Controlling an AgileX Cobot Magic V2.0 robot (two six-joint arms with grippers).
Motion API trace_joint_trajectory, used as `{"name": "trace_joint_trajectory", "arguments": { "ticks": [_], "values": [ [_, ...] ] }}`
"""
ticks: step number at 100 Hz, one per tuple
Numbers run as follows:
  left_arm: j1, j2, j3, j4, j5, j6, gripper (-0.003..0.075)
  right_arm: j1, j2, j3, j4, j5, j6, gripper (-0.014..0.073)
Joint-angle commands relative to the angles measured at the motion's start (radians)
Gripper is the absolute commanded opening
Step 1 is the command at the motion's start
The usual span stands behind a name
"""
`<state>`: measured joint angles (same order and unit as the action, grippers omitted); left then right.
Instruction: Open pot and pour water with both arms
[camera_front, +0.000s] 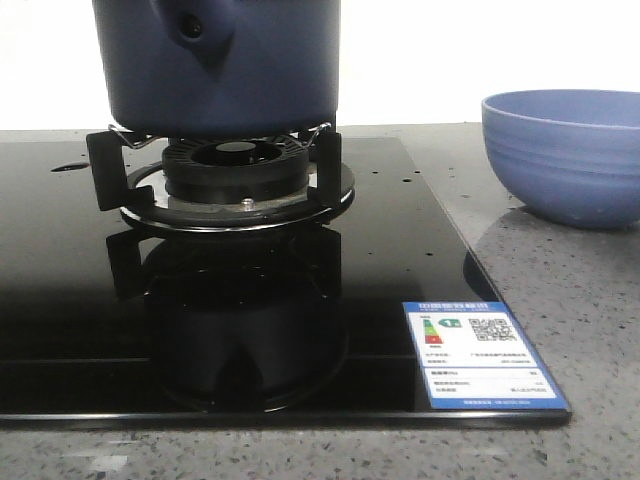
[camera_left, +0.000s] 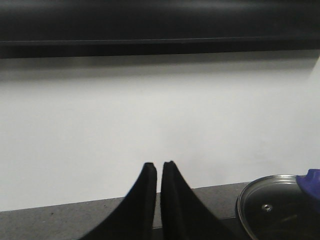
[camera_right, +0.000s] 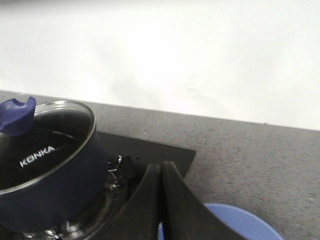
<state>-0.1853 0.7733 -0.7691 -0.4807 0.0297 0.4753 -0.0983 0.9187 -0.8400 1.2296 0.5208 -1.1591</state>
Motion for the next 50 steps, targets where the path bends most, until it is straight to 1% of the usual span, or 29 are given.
{"name": "trace_joint_trajectory", "arguments": {
  "ticks": [1,10,17,24,32,50],
  "values": [
    [0.006,-0.093,0.078,-0.007,-0.138,-0.001,-0.002,-0.004,-0.107,0.107,0.178,-0.097,-0.184,-0.006],
    [0.006,-0.183,0.203,-0.009,-0.173,-0.001,-0.002,-0.004,-0.221,0.246,0.267,-0.156,-0.325,-0.006],
    [0.006,-0.253,0.286,-0.024,-0.186,-0.003,-0.002,-0.004,-0.308,0.329,0.302,-0.194,-0.394,-0.006],
    [0.006,-0.321,0.352,-0.063,-0.191,-0.003,-0.002,-0.004,-0.386,0.407,0.307,-0.234,-0.405,-0.0062],
    [0.006,-0.39,0.405,-0.1,-0.191,-0.003,-0.002,-0.004,-0.454,0.461,0.307,-0.288,-0.405,-0.0062],
    [0.006,-0.463,0.442,-0.104,-0.193,-0.003,-0.002,-0.004,-0.504,0.503,0.309,-0.377,-0.403,-0.0062]
  ]
}}
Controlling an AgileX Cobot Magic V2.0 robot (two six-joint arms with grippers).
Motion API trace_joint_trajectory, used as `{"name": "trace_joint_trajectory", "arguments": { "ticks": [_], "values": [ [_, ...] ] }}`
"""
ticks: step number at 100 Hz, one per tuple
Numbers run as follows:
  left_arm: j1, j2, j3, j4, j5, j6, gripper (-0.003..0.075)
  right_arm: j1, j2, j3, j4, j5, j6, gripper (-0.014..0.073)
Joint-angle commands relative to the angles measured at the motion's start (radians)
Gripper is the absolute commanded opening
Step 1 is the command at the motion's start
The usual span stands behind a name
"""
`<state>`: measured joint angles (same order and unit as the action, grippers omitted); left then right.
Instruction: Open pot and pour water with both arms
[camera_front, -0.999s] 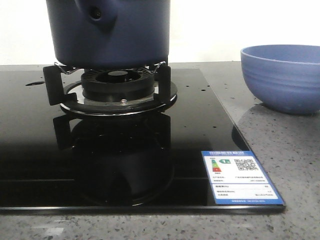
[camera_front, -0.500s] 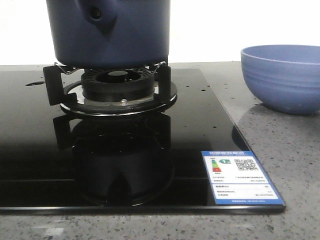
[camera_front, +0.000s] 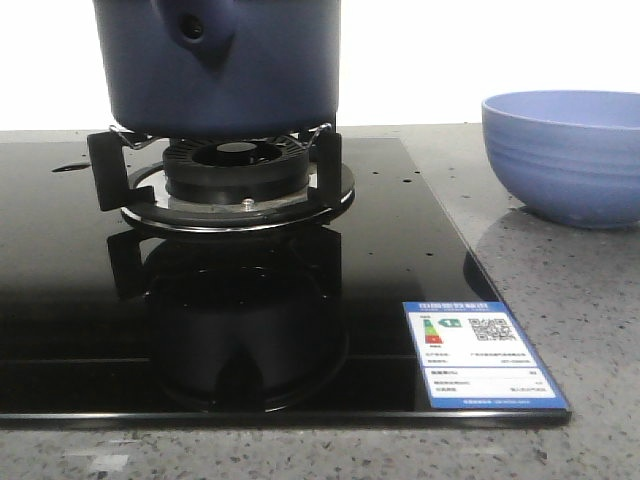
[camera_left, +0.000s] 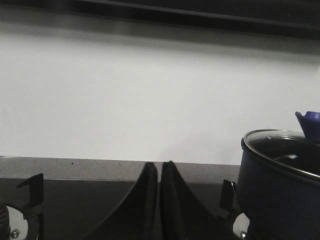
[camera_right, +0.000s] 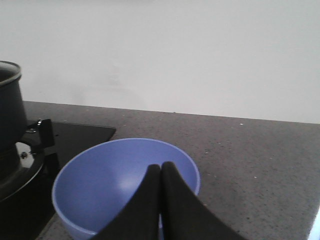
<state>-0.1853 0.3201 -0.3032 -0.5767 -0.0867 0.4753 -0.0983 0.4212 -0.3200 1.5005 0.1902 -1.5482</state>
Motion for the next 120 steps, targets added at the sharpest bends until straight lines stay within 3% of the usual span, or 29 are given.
{"name": "trace_joint_trajectory", "arguments": {
  "ticks": [1,90,98,110,120],
  "values": [
    [0.006,-0.009,-0.024,-0.008,-0.077,-0.003,-0.002,-0.004,-0.006,-0.017,0.04,-0.046,-0.014,-0.0062],
    [0.014,-0.011,-0.011,0.034,-0.056,-0.013,-0.002,-0.004,-0.004,-0.017,0.04,-0.046,-0.014,-0.0062],
    [0.056,-0.03,0.006,0.183,-0.006,-0.16,-0.002,-0.004,-0.004,-0.017,0.04,-0.046,-0.014,-0.0062],
    [0.137,-0.09,0.06,0.495,0.069,-0.512,-0.002,-0.004,-0.004,-0.017,0.04,-0.046,-0.014,-0.0062],
    [0.169,-0.175,0.132,0.521,0.079,-0.531,-0.002,-0.004,-0.004,-0.017,0.04,-0.046,-0.014,-0.0062]
  ]
}}
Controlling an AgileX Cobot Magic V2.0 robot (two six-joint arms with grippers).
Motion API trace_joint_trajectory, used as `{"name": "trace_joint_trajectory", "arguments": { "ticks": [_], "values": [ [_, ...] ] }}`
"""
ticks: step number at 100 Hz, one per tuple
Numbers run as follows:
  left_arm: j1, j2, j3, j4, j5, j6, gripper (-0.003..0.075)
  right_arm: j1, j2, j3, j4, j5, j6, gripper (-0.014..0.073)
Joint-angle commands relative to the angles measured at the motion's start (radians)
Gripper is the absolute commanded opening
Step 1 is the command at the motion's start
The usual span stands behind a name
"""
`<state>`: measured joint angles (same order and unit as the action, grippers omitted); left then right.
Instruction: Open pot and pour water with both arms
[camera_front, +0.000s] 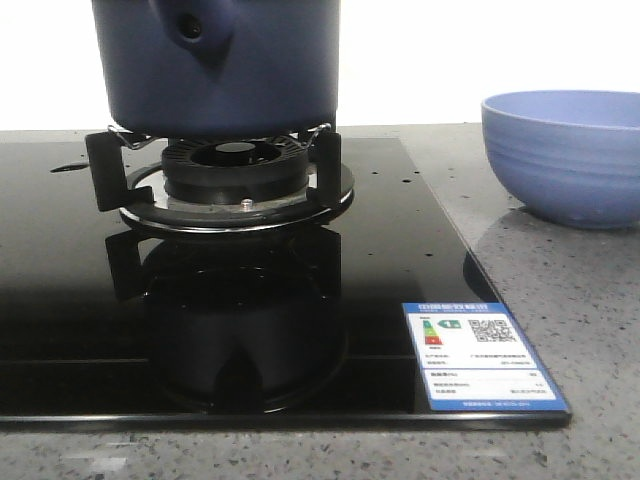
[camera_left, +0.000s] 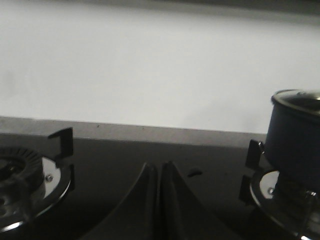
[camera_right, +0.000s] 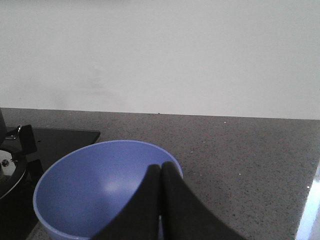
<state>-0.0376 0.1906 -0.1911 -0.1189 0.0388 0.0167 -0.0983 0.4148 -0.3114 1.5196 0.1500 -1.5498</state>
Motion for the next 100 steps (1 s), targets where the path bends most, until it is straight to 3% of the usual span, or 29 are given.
{"name": "trace_joint_trajectory", "arguments": {
  "ticks": [1,21,35,39,100],
  "values": [
    [0.023,-0.052,0.031,0.063,-0.046,-0.072,-0.002,-0.004,0.002,-0.025,0.021,-0.006,-0.012,-0.0062],
    [0.05,-0.225,0.147,0.063,0.008,-0.078,-0.002,-0.004,0.002,-0.025,0.021,-0.006,-0.012,-0.0062],
    [0.054,-0.224,0.23,0.052,-0.086,-0.115,-0.002,-0.004,0.002,-0.025,0.021,-0.006,-0.012,-0.0062],
    [0.054,-0.224,0.226,0.045,-0.023,-0.125,-0.002,-0.004,0.002,-0.025,0.021,-0.006,-0.012,-0.0062],
    [0.046,-0.224,0.224,0.042,-0.024,-0.125,-0.002,-0.004,0.002,-0.025,0.021,-0.006,-0.012,-0.0062]
  ]
}}
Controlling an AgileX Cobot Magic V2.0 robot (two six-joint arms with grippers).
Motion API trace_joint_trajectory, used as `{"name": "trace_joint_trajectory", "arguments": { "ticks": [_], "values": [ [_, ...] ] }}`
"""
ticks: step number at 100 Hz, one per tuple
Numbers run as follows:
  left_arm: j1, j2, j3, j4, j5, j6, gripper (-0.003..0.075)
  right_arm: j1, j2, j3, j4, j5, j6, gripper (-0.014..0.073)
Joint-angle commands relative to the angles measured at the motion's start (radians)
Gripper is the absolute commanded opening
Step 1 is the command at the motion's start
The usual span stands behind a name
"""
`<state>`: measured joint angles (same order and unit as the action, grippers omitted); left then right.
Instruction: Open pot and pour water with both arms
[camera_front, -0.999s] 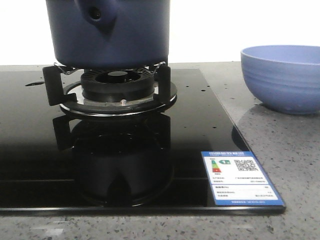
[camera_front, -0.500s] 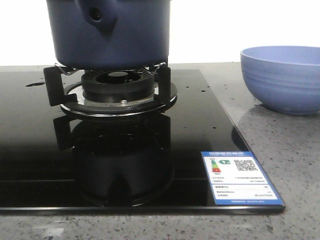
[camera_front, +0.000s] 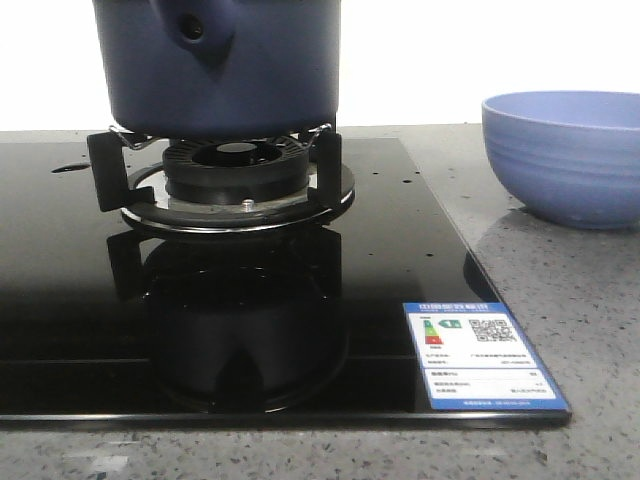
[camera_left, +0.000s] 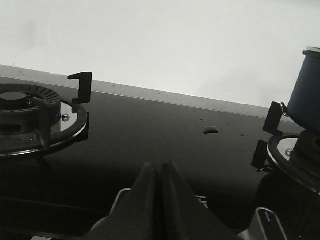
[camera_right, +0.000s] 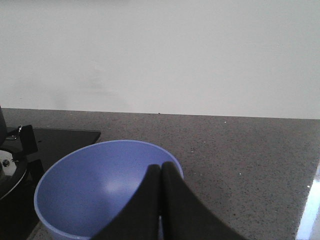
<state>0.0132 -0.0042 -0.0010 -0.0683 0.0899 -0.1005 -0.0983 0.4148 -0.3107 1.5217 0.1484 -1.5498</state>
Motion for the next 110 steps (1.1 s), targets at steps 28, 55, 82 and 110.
{"name": "trace_joint_trajectory", "arguments": {
  "ticks": [28,55,82,110],
  "values": [
    [-0.005,-0.029,0.034,-0.008,-0.076,-0.008,-0.002,-0.004,0.002,-0.026,0.019,-0.005,-0.012,-0.0062],
    [-0.005,-0.029,0.034,-0.008,-0.076,-0.008,-0.002,-0.004,0.002,-0.028,0.019,-0.036,-0.003,-0.0062],
    [-0.005,-0.029,0.034,-0.008,-0.076,-0.008,-0.002,-0.004,0.002,-0.029,-1.073,-0.038,1.157,-0.0062],
    [-0.005,-0.029,0.034,-0.008,-0.076,-0.008,-0.002,-0.002,-0.138,0.079,-1.494,-0.059,1.502,-0.0062]
  ]
}}
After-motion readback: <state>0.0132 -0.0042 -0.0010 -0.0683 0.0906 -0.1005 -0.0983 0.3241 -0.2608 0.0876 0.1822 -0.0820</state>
